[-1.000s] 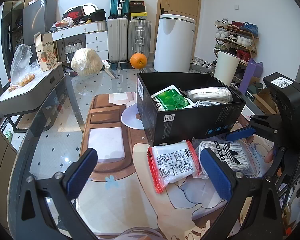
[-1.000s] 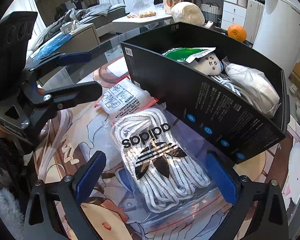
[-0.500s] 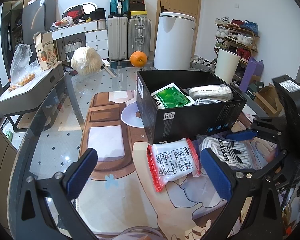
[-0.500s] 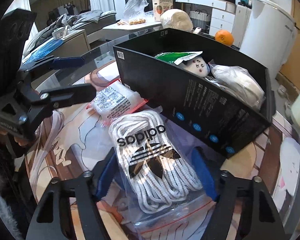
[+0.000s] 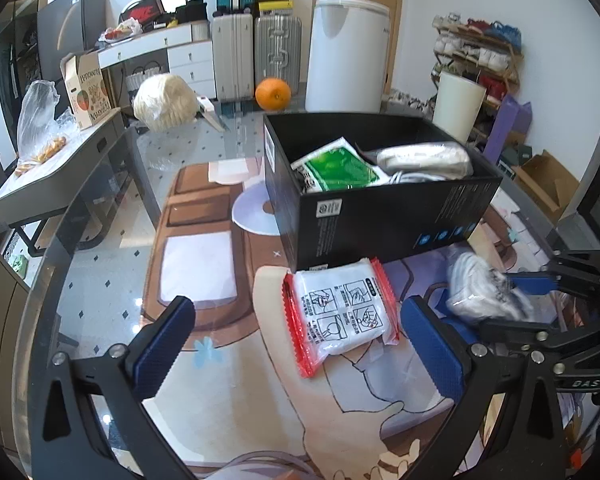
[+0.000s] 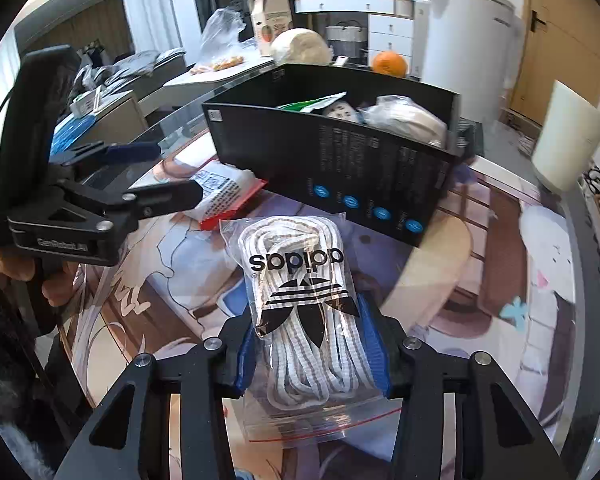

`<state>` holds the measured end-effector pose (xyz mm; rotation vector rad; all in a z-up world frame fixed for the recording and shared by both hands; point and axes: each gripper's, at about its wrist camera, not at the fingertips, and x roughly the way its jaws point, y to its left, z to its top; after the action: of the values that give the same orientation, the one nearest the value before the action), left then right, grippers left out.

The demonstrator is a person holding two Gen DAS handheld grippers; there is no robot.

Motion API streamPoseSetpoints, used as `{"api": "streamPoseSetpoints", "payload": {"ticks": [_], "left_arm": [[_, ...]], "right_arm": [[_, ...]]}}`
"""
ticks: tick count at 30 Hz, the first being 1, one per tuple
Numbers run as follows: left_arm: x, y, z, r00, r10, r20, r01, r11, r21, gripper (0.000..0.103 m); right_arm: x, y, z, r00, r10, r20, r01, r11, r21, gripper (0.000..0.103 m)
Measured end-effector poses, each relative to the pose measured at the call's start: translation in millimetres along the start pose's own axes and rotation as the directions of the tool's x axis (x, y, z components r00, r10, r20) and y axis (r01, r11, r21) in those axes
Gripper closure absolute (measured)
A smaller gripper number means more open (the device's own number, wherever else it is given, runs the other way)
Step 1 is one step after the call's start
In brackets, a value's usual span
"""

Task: Organize soft objects
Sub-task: 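Grasp the adidas-printed rope bag with the right tool while the left tool grasps the white-and-red packet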

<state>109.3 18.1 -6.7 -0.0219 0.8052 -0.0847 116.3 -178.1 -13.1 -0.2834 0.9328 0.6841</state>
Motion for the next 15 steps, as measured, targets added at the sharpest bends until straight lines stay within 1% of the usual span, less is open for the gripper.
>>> {"api": "streamPoseSetpoints", "payload": {"ticks": [6,15], "left_arm": [[13.2,-13.4,2.1,0.998,0.004,-0.060,-0.002,0.999,0.038,0.000],[32.2,-19.1,3.7,0.989,0.032,-0.147,-0.027,0.999,0.033,0.000]], "right_arm": [[-7.3,-6.2,-9.3,1.000,-0.027,0.002,0.027,0.999,0.031,0.058],[-9.6,-6.2,-13.7,1.000,-0.027,0.010,0.027,0.999,0.022,0.058]]}}
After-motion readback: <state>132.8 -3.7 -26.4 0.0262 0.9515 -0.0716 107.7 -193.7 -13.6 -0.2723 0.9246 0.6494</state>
